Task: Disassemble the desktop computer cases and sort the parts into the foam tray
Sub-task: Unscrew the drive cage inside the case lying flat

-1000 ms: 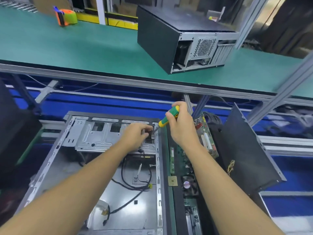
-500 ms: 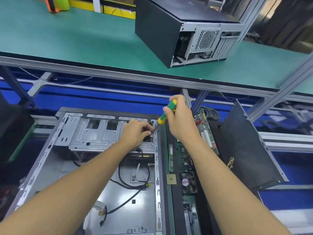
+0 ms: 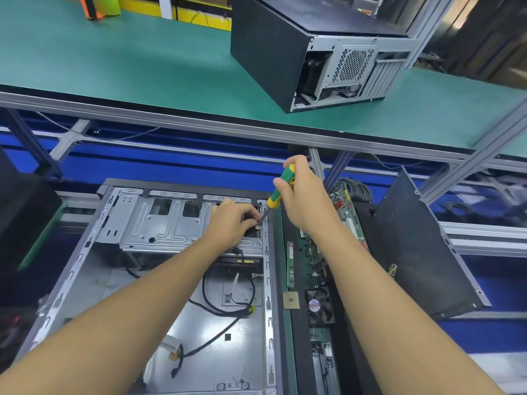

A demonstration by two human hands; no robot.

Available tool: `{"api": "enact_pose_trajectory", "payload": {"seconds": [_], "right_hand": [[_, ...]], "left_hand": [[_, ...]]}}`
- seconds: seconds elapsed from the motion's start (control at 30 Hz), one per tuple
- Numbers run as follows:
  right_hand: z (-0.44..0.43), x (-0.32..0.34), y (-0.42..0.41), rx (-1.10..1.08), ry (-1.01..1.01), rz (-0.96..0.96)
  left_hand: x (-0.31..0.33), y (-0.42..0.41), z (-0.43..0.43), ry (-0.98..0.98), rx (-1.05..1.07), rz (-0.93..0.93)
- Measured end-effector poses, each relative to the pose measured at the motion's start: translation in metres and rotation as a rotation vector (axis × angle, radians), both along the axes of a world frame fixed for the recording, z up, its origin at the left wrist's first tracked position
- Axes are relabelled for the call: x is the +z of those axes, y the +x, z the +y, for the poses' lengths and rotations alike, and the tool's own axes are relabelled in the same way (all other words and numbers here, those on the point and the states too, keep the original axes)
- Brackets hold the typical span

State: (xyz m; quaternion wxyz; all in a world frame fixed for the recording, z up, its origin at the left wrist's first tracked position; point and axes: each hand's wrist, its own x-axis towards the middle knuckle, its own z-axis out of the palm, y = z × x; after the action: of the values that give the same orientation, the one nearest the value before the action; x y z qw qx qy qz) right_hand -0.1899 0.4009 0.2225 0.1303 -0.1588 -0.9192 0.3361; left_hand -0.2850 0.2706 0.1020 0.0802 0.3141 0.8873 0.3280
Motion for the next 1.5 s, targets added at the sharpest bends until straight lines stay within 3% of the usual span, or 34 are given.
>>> {"api": "enact_pose_trajectory", "payload": {"seconds": [0.13,0.27,0.4,0.63,0.73,0.8,0.97,1.03,1.2,1.37,1.5], "right_hand": [[-0.005,0.010,-0.006,0.072,0.141,-0.068],[-0.017,0.015,-0.012,0.134,0.256,-0.099],[-0.015,0.022,-0.022,0.164,0.243,-0.150],[0.004,0.036,-0.024,0.295,0.214,-0.334],[0.011,0.046,-0.023,0.368,0.174,-0.395],[0.012,0.050,-0.025,0.389,0.193,-0.444],[0.002,0.041,-0.034,0.079,0.367,-0.366],[0.000,0.039,-0.037,0.066,0.430,-0.310],[-0.006,0.042,-0.033,0.245,0.247,-0.173],[-0.005,0.045,-0.026,0.325,-0.010,-0.259],[-0.006,0.041,-0.026,0.193,0.223,-0.314]], "left_hand": [[0.002,-0.003,-0.003,-0.002,-0.053,-0.050],[0.009,-0.012,-0.013,0.199,-0.055,-0.286],[0.019,-0.018,-0.020,0.271,-0.065,-0.332],[0.051,-0.023,-0.007,0.397,-0.337,-0.548],[0.057,-0.028,-0.003,0.329,-0.437,-0.550],[0.054,-0.028,-0.002,0.325,-0.396,-0.502],[0.044,-0.016,0.011,0.299,-0.187,-0.298],[0.043,-0.012,0.014,0.271,-0.155,-0.242],[0.044,-0.013,0.007,0.327,-0.143,-0.310],[0.052,-0.010,0.000,0.434,-0.199,-0.373],[0.056,-0.006,0.005,0.376,-0.079,-0.258]]}}
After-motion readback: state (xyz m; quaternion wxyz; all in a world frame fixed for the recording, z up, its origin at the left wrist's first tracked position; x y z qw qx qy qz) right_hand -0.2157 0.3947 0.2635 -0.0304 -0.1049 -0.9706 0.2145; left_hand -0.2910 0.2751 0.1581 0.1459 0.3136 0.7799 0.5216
